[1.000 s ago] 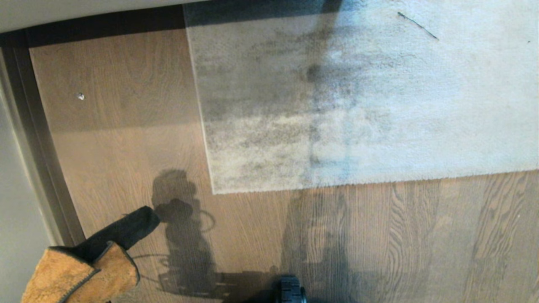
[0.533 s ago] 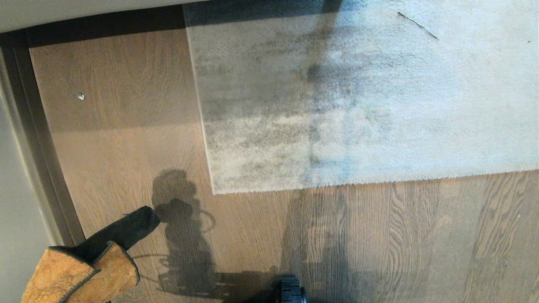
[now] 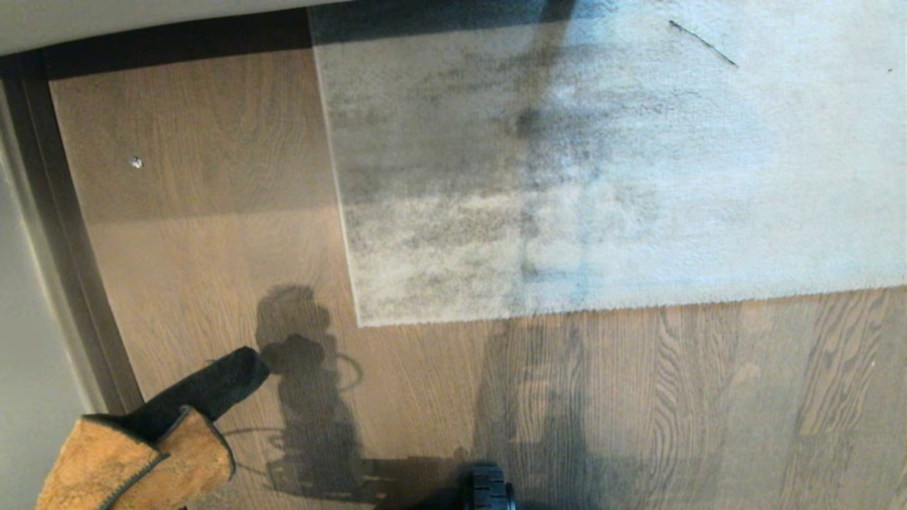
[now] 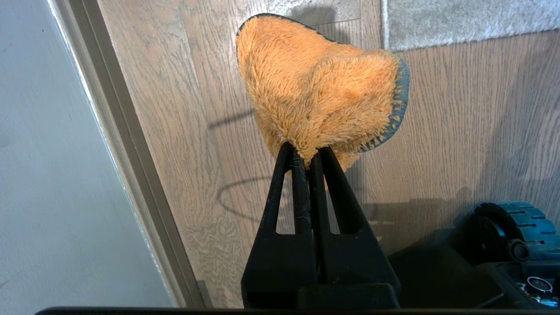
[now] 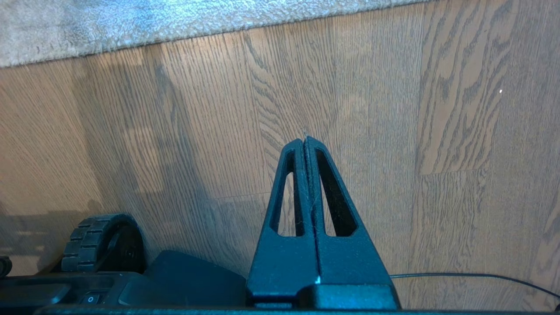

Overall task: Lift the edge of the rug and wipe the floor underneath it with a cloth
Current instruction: Lift up the carpet

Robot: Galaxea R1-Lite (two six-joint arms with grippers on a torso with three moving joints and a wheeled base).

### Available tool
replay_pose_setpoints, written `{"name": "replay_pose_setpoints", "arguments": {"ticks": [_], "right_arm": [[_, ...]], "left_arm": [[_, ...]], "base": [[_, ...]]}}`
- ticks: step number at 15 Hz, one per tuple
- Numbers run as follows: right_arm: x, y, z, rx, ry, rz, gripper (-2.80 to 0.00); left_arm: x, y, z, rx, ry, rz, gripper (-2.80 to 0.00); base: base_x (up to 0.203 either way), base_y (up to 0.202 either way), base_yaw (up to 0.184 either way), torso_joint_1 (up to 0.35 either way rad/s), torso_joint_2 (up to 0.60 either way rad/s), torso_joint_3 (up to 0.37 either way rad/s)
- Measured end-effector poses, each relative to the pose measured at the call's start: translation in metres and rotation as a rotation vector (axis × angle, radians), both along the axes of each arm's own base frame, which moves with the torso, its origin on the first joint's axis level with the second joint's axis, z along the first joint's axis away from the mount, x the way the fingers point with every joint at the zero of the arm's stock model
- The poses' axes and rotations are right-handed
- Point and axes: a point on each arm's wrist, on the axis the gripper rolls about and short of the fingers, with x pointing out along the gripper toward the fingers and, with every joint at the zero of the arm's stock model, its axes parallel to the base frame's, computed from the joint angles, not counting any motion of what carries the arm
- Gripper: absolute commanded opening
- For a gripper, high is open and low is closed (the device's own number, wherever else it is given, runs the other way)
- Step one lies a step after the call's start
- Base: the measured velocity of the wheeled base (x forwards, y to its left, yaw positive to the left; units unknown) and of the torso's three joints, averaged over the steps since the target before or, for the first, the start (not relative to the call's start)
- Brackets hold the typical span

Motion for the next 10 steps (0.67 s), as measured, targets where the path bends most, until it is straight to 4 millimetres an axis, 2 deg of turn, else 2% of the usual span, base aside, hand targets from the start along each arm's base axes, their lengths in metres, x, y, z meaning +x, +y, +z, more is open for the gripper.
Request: {"name": "replay_pose_setpoints", "arguments": {"ticks": [10], "right_arm": [[-0.0017, 0.0015, 0.0066, -0.109, -0.014, 0.065, -2.80]], "left_arm": [[0.0000, 0.0000, 0.0000, 0.000, 0.000, 0.000, -2.80]], "base": [[0.000, 0.000, 0.000, 0.000, 0.00, 0.000]]}}
